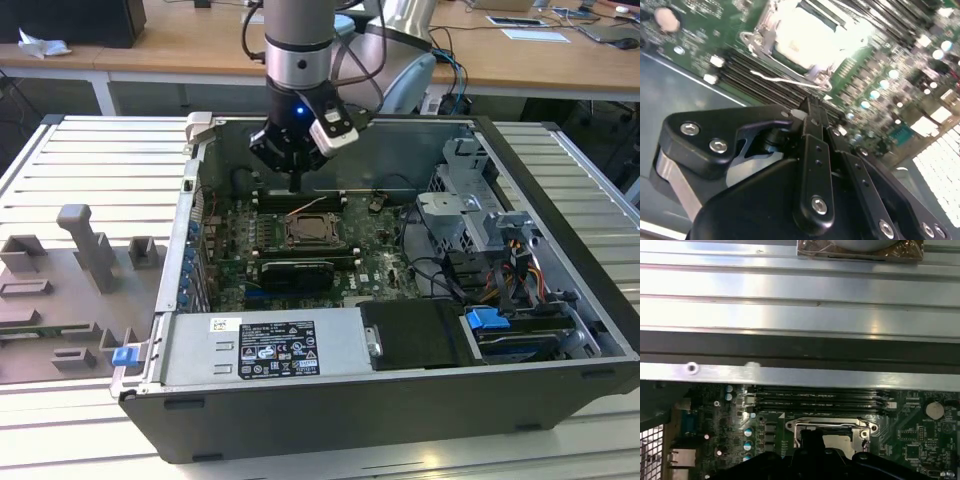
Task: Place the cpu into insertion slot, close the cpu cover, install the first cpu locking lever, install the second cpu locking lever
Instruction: 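Install the first cpu locking lever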
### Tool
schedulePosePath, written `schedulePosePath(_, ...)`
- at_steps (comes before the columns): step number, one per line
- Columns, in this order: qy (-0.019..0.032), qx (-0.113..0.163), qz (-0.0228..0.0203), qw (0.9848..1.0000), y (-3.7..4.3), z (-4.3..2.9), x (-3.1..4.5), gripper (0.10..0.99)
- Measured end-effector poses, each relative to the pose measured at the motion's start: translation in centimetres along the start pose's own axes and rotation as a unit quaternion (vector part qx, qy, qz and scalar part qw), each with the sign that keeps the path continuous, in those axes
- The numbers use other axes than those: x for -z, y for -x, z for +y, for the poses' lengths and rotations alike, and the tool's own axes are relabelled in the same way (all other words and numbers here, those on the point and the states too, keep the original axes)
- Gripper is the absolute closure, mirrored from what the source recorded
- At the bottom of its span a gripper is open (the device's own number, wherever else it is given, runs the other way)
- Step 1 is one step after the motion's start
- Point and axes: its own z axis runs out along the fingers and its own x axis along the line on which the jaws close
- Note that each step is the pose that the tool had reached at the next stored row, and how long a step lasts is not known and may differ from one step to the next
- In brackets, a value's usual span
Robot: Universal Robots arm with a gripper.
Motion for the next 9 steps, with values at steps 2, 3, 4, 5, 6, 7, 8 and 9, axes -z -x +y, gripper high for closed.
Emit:
schedulePosePath(2, 0.0071, 0.0, 0.0001, 1.0, 0.55, -0.03, -0.06, 0.98)
schedulePosePath(3, 0.0209, 0.0, -0.0004, 0.9998, 0.55, -0.08, -0.07, 0.98)
schedulePosePath(4, 0.0296, 0.0, -0.0007, 0.9996, 0.55, -0.16, -0.08, 0.98)
schedulePosePath(5, 0.0374, 0.0, -0.001, 0.9993, 0.55, -0.24, -0.11, 0.98)
schedulePosePath(6, 0.0387, 0.0, -0.001, 0.9993, 0.54, -0.28, -0.12, 0.98)
schedulePosePath(7, 0.0388, 0.0, -0.0011, 0.9992, 0.54, -0.3, -0.13, 0.98)
schedulePosePath(8, 0.0388, 0.0, -0.001, 0.9992, 0.54, -0.31, -0.14, 0.98)
schedulePosePath(9, 0.0388, 0.0, -0.001, 0.9992, 0.54, -0.31, -0.16, 0.98)
